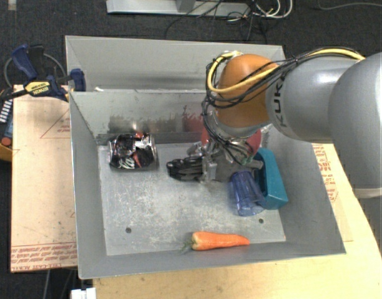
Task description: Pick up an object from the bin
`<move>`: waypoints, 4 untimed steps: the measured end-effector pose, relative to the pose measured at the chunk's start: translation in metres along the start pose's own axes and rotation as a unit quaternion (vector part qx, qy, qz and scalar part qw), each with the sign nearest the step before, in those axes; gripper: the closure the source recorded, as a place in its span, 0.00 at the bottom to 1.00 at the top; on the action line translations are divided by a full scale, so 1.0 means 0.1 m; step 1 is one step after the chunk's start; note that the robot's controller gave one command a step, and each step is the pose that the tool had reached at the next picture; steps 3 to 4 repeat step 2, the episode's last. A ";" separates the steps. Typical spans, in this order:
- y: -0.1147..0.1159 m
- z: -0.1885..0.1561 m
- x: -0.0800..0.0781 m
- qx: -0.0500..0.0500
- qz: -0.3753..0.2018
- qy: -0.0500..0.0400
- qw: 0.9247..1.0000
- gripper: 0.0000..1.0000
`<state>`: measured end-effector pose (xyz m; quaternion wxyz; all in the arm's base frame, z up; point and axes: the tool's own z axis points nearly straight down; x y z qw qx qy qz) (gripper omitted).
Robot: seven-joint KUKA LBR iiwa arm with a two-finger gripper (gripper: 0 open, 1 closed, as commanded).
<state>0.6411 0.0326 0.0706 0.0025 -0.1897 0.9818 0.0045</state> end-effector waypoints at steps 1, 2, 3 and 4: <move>0.01 -0.07 0.02 -0.001 0.000 0.003 1.000 1.00; 0.01 -0.31 0.01 0.000 0.000 0.002 1.000 1.00; 0.01 -0.31 0.01 0.000 0.000 0.002 1.000 1.00; 0.01 -0.31 0.01 0.000 0.000 0.002 1.000 1.00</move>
Offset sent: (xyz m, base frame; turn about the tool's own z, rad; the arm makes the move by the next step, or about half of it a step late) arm -0.0001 0.0000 0.0078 0.0000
